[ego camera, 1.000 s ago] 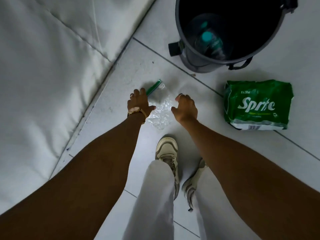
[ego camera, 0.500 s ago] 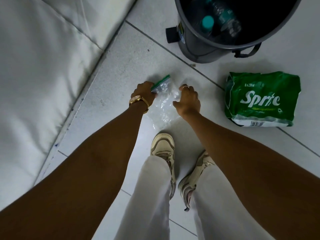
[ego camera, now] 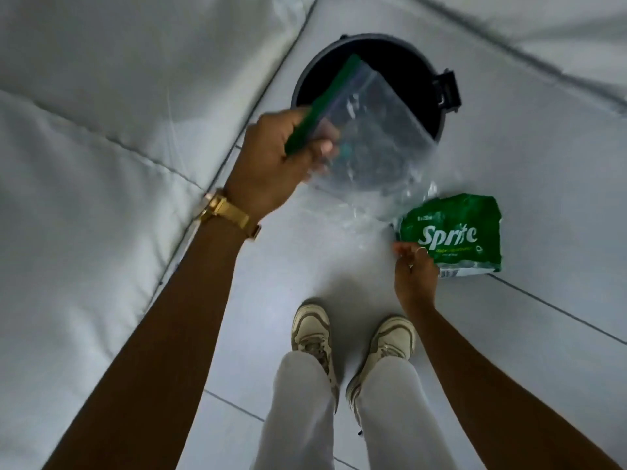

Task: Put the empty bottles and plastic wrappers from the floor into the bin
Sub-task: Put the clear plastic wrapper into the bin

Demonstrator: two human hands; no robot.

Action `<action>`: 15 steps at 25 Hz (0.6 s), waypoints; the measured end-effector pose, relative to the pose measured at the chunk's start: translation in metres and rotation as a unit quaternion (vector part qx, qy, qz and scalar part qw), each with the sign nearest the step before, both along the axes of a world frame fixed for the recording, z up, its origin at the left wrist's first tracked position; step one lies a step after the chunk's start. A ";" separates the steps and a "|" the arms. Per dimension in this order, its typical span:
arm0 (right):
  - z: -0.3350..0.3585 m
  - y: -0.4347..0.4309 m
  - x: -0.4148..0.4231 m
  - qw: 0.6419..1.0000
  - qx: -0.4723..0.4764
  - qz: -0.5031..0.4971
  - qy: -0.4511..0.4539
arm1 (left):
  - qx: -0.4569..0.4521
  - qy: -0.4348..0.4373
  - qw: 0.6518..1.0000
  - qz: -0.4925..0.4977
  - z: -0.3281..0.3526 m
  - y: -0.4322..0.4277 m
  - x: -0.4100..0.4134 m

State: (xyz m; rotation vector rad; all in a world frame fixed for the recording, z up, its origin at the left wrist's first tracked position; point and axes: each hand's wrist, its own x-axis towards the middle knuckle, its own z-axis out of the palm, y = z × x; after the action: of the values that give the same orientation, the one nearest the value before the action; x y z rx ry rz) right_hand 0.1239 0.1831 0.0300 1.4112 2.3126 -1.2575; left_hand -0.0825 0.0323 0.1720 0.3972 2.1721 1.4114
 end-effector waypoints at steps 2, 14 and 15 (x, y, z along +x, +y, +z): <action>0.007 0.009 0.002 0.999 0.020 -0.018 -0.020 | -0.020 0.034 0.997 0.060 -0.004 0.031 -0.026; -0.052 0.044 -0.009 0.947 0.123 0.069 -0.287 | -0.341 0.108 0.934 -0.008 -0.107 0.107 -0.044; -0.063 0.046 -0.010 0.939 0.118 0.088 -0.311 | -0.328 0.152 0.932 -0.008 -0.106 0.100 -0.035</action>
State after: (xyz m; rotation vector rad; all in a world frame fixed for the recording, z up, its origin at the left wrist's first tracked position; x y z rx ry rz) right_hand 0.1138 0.2289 -0.0329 1.3674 2.1083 -0.4000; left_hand -0.1171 0.1328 0.0664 0.3918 2.7135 0.5627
